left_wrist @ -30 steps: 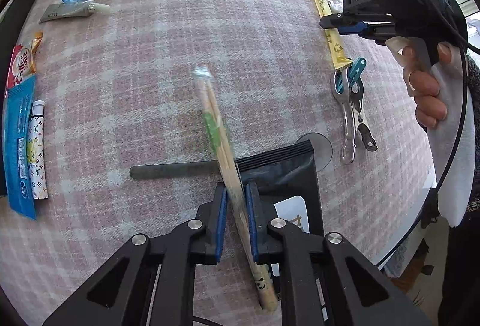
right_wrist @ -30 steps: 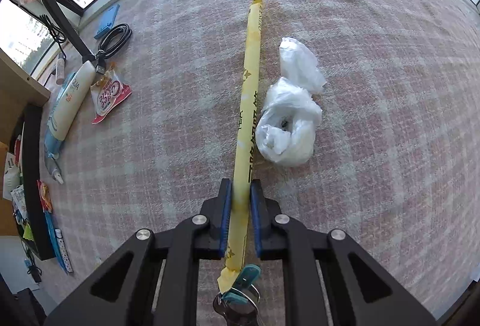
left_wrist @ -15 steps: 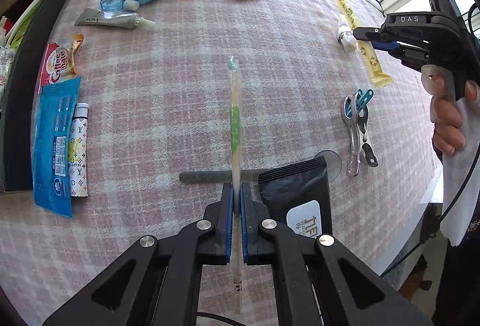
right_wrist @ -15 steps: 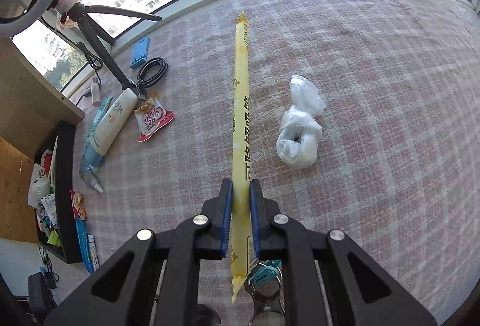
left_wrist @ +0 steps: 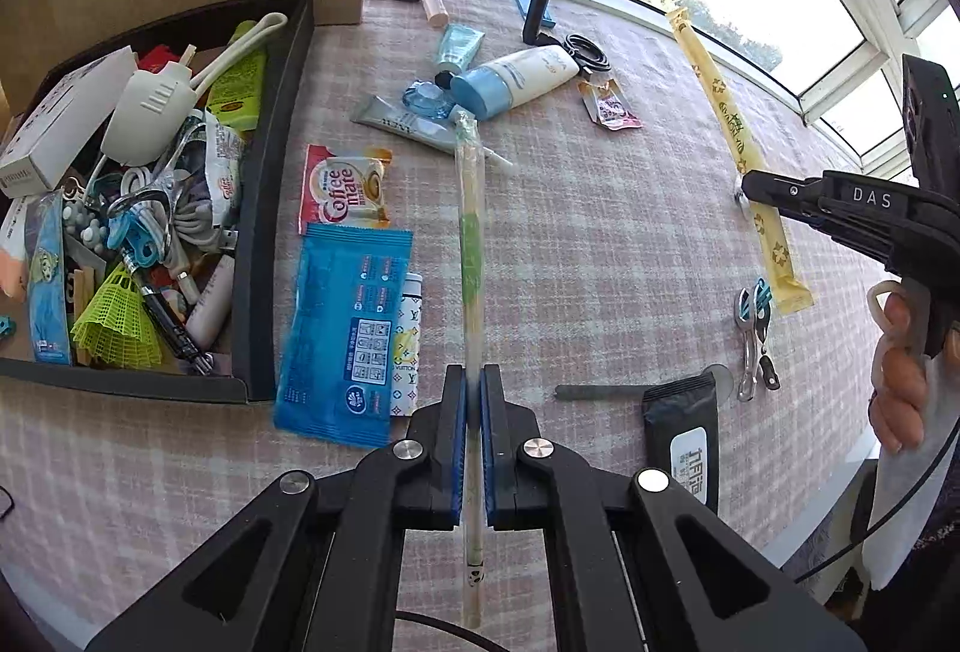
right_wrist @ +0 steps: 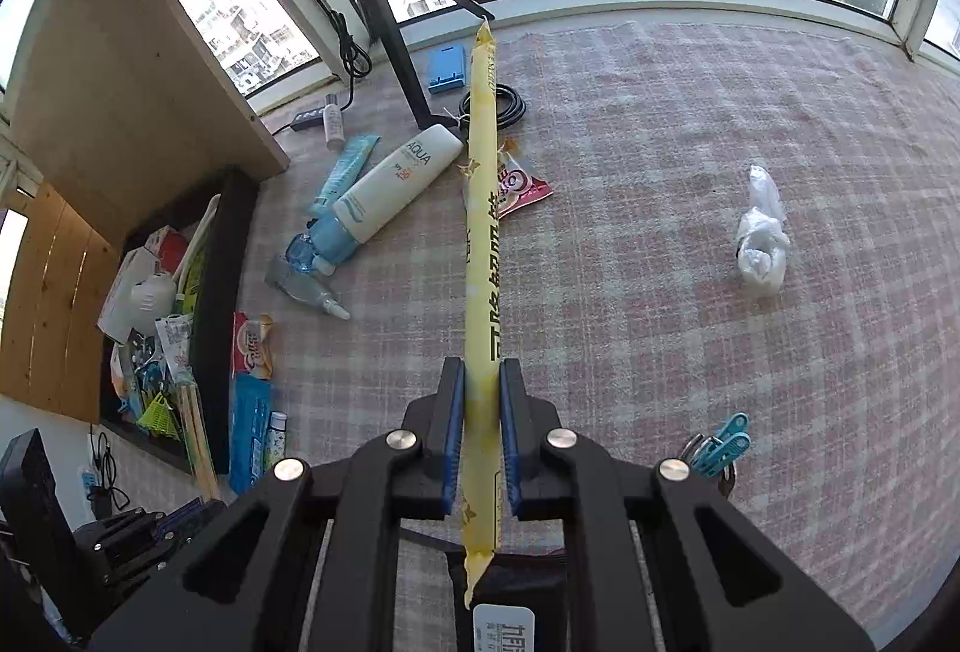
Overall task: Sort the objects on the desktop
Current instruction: 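Carry chopsticks and straw pack into the black tray and release both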
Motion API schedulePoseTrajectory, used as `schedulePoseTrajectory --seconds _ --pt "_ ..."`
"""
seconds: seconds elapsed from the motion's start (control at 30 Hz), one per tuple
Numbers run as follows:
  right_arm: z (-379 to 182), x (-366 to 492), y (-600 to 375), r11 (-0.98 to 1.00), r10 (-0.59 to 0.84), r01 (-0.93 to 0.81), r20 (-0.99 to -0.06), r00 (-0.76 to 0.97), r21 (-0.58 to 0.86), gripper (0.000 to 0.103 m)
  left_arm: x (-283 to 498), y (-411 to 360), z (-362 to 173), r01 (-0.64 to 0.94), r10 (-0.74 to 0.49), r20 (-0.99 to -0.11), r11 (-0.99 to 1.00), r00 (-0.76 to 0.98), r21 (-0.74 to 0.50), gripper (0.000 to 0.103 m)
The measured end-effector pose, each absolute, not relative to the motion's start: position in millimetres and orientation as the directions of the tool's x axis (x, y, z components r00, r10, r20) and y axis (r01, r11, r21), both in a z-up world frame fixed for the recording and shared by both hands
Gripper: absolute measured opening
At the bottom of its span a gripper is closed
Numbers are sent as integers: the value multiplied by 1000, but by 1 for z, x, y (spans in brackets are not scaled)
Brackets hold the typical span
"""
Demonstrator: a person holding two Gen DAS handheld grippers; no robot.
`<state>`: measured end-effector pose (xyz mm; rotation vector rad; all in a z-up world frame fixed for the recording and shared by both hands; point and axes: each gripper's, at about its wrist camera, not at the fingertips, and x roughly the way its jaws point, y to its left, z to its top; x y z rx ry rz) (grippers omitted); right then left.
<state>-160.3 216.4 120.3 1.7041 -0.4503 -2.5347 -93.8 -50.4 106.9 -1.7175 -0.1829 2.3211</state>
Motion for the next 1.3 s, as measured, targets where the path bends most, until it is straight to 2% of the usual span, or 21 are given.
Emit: schedulePoseTrajectory --seconds 0.53,1.03,1.1,1.13,1.17,1.3 --pt "146 -176 26 -939 -337 68 -867 -367 337 12 -143 -192 130 5 186 -907 -979 -378 -203 4" --pt "117 -211 -76 -921 -389 94 -881 -268 378 12 -210 -230 119 -26 195 -905 -979 -379 -200 4" --pt "116 -213 -83 -918 -395 113 -881 -260 379 15 -218 -234 117 -13 202 -903 -977 -379 -213 12" --pt "115 -214 -85 -924 -383 117 -887 -257 365 22 -220 -236 116 -12 211 -902 -975 -377 -223 27" --pt "116 -215 -86 -930 -368 117 -892 -264 349 27 -221 -237 116 -16 212 -899 -975 -384 -223 31" --pt "123 -213 -84 -941 -337 127 -893 -299 313 28 -222 -237 116 -15 200 -900 -977 -387 -211 28"
